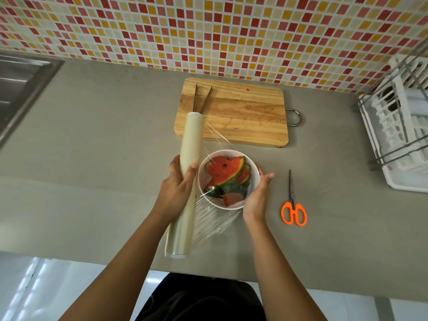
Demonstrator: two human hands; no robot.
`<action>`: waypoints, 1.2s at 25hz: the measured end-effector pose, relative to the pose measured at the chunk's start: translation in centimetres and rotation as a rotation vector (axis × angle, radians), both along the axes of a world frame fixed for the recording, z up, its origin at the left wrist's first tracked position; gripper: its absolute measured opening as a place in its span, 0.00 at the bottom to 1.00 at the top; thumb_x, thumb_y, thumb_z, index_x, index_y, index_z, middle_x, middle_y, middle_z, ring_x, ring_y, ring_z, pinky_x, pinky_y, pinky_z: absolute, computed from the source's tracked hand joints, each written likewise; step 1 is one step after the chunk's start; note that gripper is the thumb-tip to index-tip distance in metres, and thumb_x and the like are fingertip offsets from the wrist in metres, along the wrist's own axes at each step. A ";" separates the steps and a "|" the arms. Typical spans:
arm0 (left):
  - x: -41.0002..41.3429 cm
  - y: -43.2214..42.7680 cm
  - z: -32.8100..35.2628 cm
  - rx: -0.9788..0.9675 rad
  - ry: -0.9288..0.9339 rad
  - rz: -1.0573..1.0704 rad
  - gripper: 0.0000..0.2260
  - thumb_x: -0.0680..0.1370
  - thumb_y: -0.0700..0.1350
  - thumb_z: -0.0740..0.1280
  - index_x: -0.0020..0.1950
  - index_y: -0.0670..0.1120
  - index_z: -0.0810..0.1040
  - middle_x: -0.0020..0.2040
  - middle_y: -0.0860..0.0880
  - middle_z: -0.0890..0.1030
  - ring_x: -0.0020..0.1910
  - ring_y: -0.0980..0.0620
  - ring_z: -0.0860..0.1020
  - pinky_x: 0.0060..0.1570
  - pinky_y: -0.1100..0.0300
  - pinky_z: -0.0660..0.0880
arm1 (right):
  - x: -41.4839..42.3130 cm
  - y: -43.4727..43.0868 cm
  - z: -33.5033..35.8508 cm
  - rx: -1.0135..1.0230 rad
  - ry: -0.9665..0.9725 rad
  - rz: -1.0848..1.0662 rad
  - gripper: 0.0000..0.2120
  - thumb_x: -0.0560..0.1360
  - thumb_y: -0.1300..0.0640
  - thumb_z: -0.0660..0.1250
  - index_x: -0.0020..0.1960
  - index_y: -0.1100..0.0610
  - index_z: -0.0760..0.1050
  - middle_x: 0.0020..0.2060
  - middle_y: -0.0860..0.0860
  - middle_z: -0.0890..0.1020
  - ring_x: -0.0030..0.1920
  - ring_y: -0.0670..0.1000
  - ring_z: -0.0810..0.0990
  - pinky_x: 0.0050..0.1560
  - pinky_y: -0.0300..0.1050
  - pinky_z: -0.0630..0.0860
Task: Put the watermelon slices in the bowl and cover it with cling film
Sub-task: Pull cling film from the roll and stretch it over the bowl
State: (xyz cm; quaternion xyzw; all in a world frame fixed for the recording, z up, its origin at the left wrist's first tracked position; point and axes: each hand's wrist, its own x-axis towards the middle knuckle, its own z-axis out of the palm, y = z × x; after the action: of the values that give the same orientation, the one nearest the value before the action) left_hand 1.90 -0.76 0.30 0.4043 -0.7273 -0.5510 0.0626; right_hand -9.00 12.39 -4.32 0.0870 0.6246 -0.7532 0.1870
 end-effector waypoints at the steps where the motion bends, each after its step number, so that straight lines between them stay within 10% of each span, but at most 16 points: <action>1: 0.0 0.0 -0.2 -0.008 0.001 0.000 0.22 0.77 0.65 0.56 0.69 0.61 0.58 0.56 0.47 0.78 0.46 0.41 0.82 0.51 0.43 0.78 | -0.2 -0.1 -0.2 -0.007 -0.030 -0.023 0.24 0.80 0.42 0.44 0.56 0.52 0.75 0.52 0.48 0.79 0.53 0.41 0.77 0.43 0.29 0.74; 6: -0.5 -0.5 -0.7 -0.059 0.021 -0.010 0.23 0.77 0.65 0.54 0.70 0.59 0.57 0.55 0.47 0.79 0.45 0.44 0.82 0.49 0.45 0.79 | -1.3 -0.2 -0.8 0.056 -0.164 0.020 0.20 0.80 0.45 0.49 0.53 0.54 0.77 0.51 0.52 0.80 0.51 0.46 0.78 0.47 0.39 0.78; 14: -0.7 -0.7 -1.0 -0.075 -0.063 0.045 0.28 0.68 0.67 0.67 0.53 0.48 0.62 0.43 0.54 0.75 0.40 0.56 0.76 0.30 0.67 0.66 | -2.0 0.5 -0.2 0.304 0.059 0.089 0.18 0.82 0.53 0.49 0.61 0.60 0.72 0.41 0.42 0.74 0.41 0.36 0.71 0.30 0.19 0.66; 25: -0.1 -0.8 -1.6 -0.059 -0.167 0.040 0.23 0.78 0.60 0.58 0.66 0.48 0.65 0.51 0.49 0.73 0.46 0.47 0.73 0.45 0.56 0.67 | -2.3 0.3 0.5 0.461 0.137 0.115 0.19 0.81 0.51 0.48 0.52 0.59 0.75 0.43 0.50 0.76 0.46 0.47 0.73 0.40 0.33 0.68; 30: 0.4 -1.0 -1.5 0.069 -0.154 0.082 0.24 0.66 0.59 0.71 0.55 0.47 0.70 0.47 0.50 0.77 0.41 0.54 0.76 0.32 0.59 0.69 | -2.6 -0.2 0.3 0.477 0.140 0.005 0.19 0.81 0.52 0.51 0.56 0.64 0.75 0.44 0.50 0.73 0.45 0.47 0.71 0.41 0.33 0.64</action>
State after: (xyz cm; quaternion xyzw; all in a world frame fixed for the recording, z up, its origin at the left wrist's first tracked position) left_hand 2.35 -1.71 -1.18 0.4769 -0.6934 -0.5399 0.0150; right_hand -11.63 12.22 -3.98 0.0748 0.7963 -0.5883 0.1195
